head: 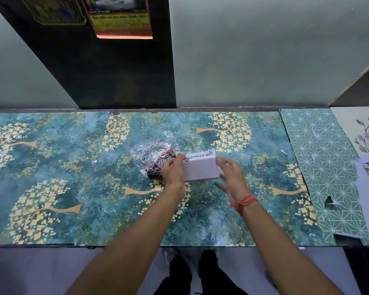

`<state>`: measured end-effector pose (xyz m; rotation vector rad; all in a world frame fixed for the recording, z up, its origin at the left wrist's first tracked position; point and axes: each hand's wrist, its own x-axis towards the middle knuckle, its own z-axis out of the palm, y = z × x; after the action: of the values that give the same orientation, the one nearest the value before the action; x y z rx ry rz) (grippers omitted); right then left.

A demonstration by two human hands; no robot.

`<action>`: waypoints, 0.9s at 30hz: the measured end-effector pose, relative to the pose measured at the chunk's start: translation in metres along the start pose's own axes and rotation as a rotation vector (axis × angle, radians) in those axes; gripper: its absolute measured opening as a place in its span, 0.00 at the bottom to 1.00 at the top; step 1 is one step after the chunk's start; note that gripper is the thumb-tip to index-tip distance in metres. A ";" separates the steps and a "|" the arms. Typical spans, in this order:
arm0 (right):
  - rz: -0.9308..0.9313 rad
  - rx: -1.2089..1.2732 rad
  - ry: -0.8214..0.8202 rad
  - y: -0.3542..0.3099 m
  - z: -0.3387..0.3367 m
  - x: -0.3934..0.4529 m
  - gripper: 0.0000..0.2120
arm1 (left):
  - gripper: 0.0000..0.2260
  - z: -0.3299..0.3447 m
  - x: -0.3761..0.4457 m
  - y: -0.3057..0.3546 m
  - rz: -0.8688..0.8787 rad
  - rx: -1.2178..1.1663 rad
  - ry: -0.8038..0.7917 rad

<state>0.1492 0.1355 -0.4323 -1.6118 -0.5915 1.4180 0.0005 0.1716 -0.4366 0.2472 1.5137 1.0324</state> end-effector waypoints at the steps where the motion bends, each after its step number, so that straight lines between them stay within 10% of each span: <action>1: 0.154 0.052 -0.022 -0.003 0.002 0.002 0.17 | 0.09 0.000 -0.001 -0.002 0.080 -0.009 -0.030; 4: 0.365 0.259 -0.119 -0.011 0.000 0.006 0.21 | 0.11 -0.004 0.004 -0.005 0.181 0.045 -0.148; 13: 0.182 0.358 -0.057 -0.007 0.004 0.031 0.08 | 0.21 -0.003 0.031 0.012 0.023 0.080 -0.254; 27: -0.103 -0.356 0.002 -0.050 0.061 0.166 0.14 | 0.18 0.069 0.143 0.049 0.344 0.427 -0.238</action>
<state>0.1400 0.3138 -0.4754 -1.8271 -0.9538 1.2857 0.0057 0.3279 -0.4924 0.9256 1.4871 0.8936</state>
